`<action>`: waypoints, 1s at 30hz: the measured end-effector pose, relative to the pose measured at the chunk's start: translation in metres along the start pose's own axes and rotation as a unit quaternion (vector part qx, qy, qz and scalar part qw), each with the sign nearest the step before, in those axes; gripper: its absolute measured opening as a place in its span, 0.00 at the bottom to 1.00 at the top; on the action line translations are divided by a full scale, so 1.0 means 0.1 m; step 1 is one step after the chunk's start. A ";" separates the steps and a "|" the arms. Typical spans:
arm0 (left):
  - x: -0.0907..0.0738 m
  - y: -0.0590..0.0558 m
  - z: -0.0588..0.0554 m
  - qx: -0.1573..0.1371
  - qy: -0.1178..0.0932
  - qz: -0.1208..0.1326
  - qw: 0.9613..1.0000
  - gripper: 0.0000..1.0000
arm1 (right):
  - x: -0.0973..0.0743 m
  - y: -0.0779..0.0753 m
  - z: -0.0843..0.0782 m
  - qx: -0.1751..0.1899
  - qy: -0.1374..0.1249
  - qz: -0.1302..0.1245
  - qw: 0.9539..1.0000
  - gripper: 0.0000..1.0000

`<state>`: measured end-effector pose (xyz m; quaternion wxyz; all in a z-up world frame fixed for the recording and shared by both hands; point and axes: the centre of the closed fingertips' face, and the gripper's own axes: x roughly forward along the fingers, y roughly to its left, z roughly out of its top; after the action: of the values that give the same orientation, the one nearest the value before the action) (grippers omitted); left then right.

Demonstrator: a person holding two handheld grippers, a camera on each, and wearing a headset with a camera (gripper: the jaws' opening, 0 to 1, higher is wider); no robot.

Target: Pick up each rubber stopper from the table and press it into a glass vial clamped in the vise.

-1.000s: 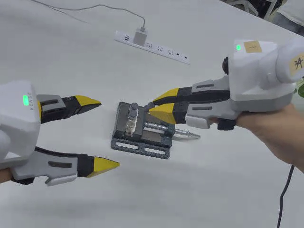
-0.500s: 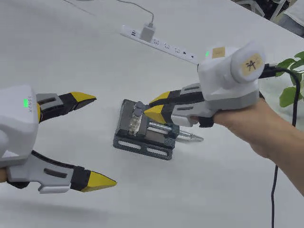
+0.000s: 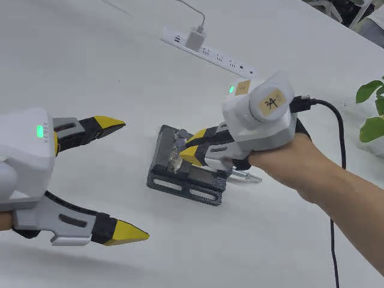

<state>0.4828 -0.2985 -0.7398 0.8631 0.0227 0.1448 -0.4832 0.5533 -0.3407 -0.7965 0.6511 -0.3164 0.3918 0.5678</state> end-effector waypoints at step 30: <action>0.00 0.02 -0.03 -0.008 -0.005 -0.001 1.000 0.96 | 0.06 -0.04 -0.06 -0.029 0.037 0.003 0.999 0.06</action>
<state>0.4842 -0.2970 -0.7425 0.8638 0.0130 0.1441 -0.4826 0.5566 -0.3431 -0.8048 0.6252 -0.3550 0.3995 0.5687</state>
